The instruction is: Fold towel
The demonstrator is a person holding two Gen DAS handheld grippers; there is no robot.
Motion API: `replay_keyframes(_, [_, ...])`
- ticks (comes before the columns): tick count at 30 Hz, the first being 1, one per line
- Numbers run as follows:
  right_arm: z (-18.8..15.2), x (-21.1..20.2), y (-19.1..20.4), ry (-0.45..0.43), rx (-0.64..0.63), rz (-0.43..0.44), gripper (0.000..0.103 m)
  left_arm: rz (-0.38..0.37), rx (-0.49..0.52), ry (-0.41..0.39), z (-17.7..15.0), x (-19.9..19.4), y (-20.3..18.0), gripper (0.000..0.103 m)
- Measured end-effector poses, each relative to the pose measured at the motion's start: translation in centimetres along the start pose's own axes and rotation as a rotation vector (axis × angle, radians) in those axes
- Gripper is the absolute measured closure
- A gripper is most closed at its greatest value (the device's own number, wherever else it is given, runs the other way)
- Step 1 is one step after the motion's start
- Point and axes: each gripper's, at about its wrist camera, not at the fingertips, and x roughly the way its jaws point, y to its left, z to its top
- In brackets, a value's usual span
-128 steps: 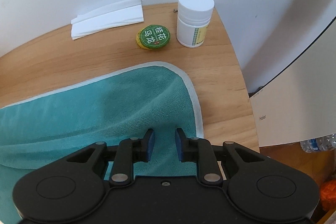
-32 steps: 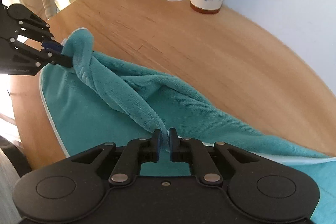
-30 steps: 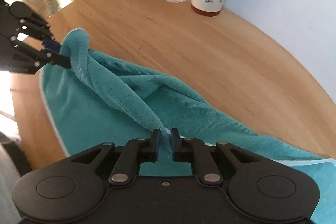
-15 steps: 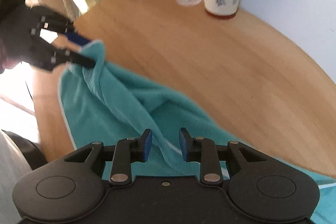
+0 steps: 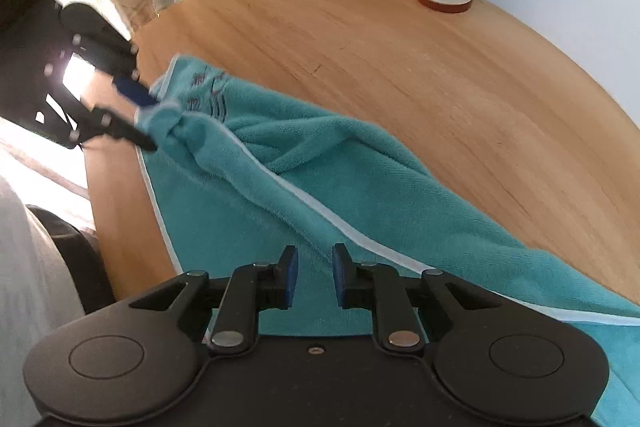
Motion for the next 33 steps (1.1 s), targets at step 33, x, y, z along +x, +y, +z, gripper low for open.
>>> replay_keyframes(33, [-1.4, 0.2, -1.2, 0.001, -0.021, -0.084, 0.066, 0.097, -0.269, 0.032, -0.4, 2.0, 3.7, 0.082])
